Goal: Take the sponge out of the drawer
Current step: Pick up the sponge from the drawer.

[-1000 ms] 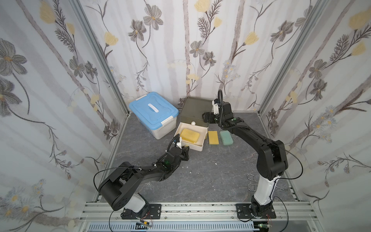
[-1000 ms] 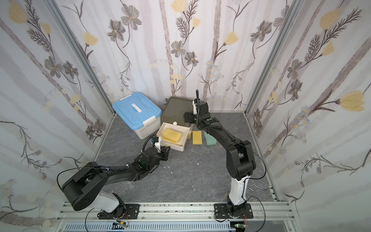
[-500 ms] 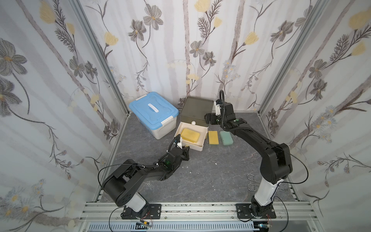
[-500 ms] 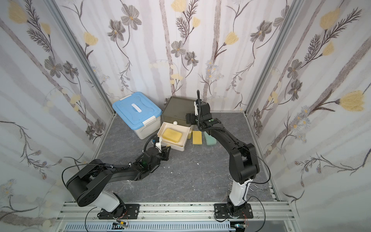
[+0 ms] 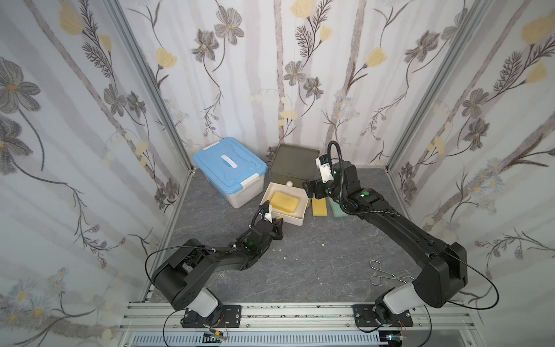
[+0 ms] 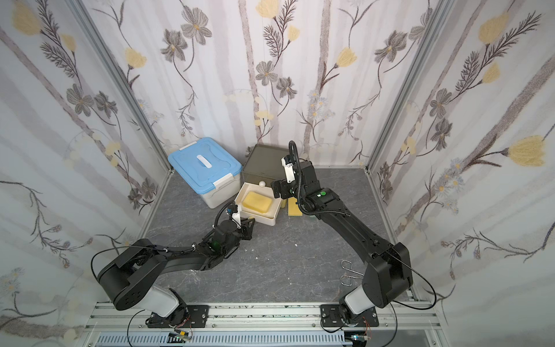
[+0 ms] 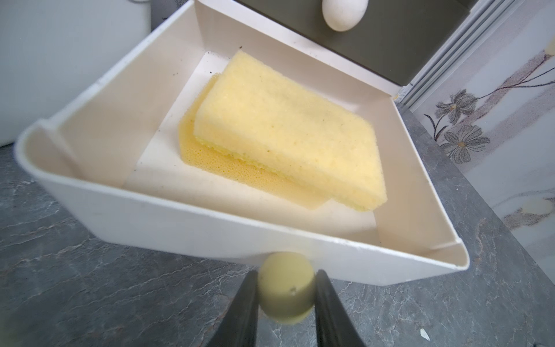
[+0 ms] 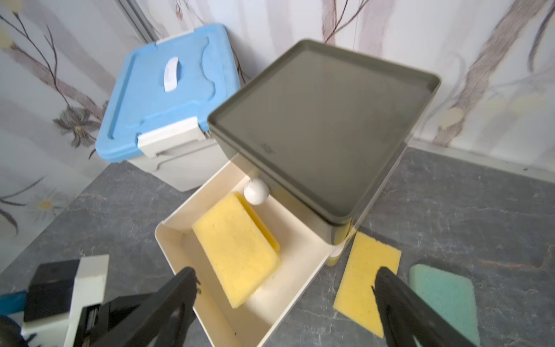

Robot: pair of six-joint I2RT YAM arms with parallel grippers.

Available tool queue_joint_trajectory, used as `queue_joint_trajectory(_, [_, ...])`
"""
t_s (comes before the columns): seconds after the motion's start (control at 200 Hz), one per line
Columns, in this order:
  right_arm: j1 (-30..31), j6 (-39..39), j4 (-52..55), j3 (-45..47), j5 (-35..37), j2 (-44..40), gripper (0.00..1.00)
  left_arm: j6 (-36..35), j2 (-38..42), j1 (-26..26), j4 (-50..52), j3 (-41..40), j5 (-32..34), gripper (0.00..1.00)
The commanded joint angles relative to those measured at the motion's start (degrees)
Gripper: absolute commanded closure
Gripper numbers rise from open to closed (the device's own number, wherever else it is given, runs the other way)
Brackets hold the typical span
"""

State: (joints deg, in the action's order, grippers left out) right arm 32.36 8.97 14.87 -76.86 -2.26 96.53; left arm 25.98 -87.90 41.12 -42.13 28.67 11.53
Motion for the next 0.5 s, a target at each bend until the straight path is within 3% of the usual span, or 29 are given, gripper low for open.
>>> queue_joint_trajectory(0.0, [1.11, 1.46, 1.96, 0.75, -2.92, 1.71, 0.12, 1.08, 0.58, -0.16, 0.09, -0.36, 2.62, 0.79])
queue_joint_trajectory(0.095, [1.98, 3.86, 2.79, 0.90, -3.17, 3.58, 0.18, 1.09, 0.61, -0.12, 0.05, -0.55, 2.80, 0.79])
queue_joint_trajectory(0.35, [5.26, 6.01, 2.94, -0.77, -3.79, 8.64, 0.21, 1.36, -0.02, -0.11, -0.41, -0.91, 2.97, 0.79])
queue_joint_trajectory(0.495, [5.43, 6.83, 3.62, -4.28, -1.80, 13.32, 0.28, 1.36, 0.18, -0.06, -0.64, -1.22, 3.03, 0.79])
